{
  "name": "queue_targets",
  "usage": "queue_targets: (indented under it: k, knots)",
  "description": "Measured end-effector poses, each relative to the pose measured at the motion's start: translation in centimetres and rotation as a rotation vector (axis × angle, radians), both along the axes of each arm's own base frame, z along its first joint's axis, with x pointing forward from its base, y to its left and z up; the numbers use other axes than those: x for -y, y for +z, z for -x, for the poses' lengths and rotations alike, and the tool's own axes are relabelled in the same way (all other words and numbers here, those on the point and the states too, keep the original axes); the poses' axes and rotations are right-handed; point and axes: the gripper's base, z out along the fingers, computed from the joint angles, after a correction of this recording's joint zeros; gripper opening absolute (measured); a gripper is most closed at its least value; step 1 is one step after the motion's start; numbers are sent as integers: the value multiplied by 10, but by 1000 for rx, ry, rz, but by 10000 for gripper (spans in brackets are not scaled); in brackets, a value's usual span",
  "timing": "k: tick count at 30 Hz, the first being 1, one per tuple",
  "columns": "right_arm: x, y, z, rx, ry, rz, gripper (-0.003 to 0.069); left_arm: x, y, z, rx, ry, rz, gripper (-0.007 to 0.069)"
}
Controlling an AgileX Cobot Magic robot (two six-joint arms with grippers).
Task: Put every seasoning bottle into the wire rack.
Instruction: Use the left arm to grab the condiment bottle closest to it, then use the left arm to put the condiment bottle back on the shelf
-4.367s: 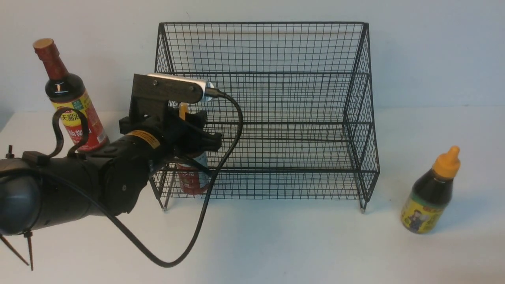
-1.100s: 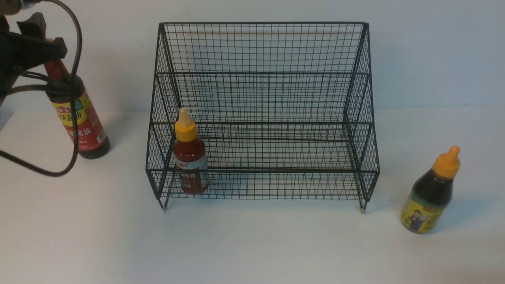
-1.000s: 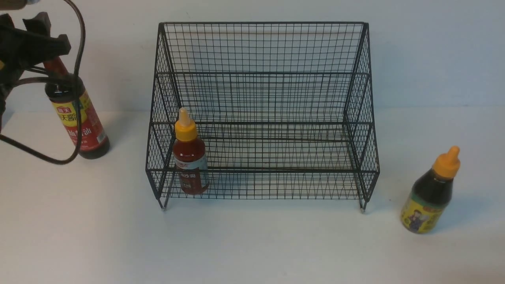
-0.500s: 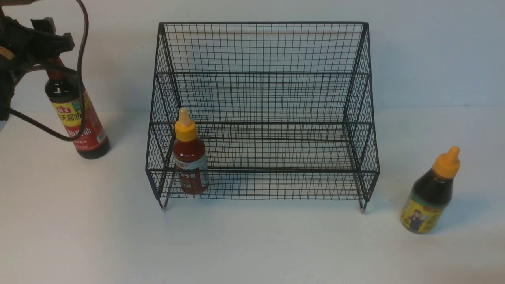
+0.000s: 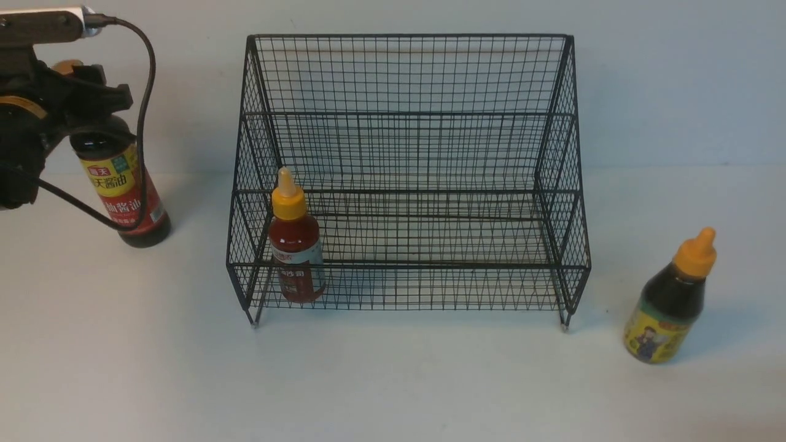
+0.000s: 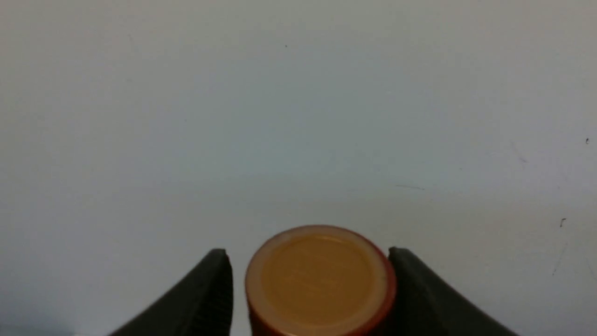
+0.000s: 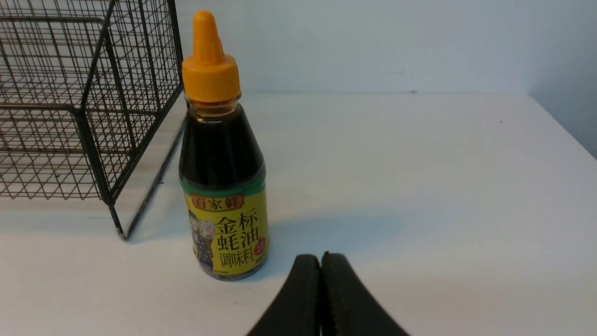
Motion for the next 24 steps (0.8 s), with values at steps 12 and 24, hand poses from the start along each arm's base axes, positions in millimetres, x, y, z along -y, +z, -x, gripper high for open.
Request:
queue_targets:
  k: [12, 24]
  knots:
    - [0, 0, 0, 0, 0, 0, -10, 1, 4, 3, -19, -3, 3, 278]
    - [0, 0, 0, 0, 0, 0, -10, 14, 98, 63, 44, -25, -14, 278]
